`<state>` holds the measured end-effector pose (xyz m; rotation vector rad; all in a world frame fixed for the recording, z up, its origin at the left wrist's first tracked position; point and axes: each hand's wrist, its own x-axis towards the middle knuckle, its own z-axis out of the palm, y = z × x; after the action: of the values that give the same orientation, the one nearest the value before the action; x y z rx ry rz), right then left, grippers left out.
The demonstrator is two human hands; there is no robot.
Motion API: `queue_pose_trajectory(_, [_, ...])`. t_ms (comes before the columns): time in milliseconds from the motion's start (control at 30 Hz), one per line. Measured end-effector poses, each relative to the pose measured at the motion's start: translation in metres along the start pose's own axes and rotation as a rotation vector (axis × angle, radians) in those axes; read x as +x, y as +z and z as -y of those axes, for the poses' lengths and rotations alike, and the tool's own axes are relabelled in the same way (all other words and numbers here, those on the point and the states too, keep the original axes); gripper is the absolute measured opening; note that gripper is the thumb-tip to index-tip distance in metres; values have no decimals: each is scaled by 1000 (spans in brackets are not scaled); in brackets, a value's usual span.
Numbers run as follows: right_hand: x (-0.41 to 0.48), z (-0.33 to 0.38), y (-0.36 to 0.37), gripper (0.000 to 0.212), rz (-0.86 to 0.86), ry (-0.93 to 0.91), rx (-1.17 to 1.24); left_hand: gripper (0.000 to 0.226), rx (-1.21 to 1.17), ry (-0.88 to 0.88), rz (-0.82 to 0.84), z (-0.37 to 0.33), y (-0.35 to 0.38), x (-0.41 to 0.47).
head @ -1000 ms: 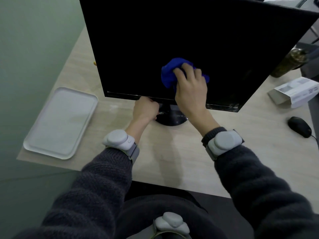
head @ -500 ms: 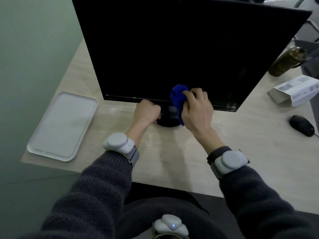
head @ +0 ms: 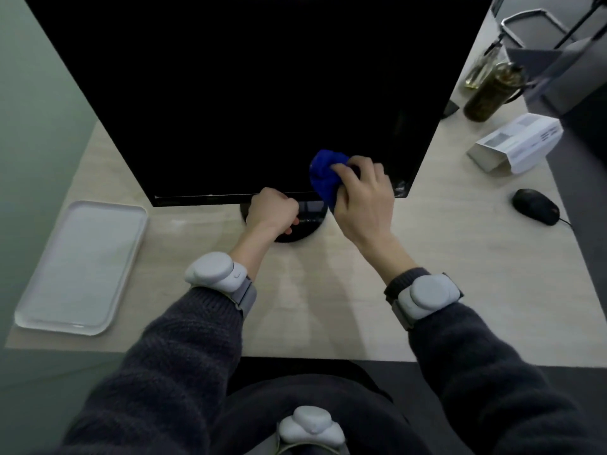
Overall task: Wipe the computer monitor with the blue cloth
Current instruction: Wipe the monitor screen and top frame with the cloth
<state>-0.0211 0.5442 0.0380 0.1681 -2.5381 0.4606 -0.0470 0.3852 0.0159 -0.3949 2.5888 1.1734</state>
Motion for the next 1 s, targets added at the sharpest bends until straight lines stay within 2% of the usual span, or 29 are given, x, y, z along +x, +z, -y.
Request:
queue_pose_trajectory(67, [8, -10, 1, 33, 23, -31, -63, 20, -4, -8, -3, -7, 8, -1])
queue_pose_trajectory(200, [-18, -21, 11, 36, 358, -3, -136, 20, 13, 30, -13, -12, 18, -4])
queue_pose_trajectory(267, [-30, -27, 11, 34, 439, 41, -116, 21, 7, 48, -16, -13, 20, -4])
queue_pose_trajectory(367, [-20, -31, -3, 29, 319, 101, -6, 18, 10, 51, -12, -19, 23, -4])
queue_pose_trajectory(533, [24, -46, -45, 29, -231, 122, 136, 20, 12, 35, 17, -36, 31, -1])
queue_pose_trajectory(633, [53, -62, -54, 28, -432, 110, 162, 21, 35, 51, 42, -43, 38, -1])
queue_pose_trajectory(700, [62, -72, -50, 28, -417, 91, 132, 20, 30, 44, 53, -46, 44, -2])
queue_pose_trajectory(867, [31, -81, -19, 28, -203, 52, 18, 20, 26, 24, 54, -51, 56, -5])
queue_pose_trajectory(1000, [-12, -81, 6, 27, -3, 97, 4, 19, 55, 22, 30, -47, 62, -4])
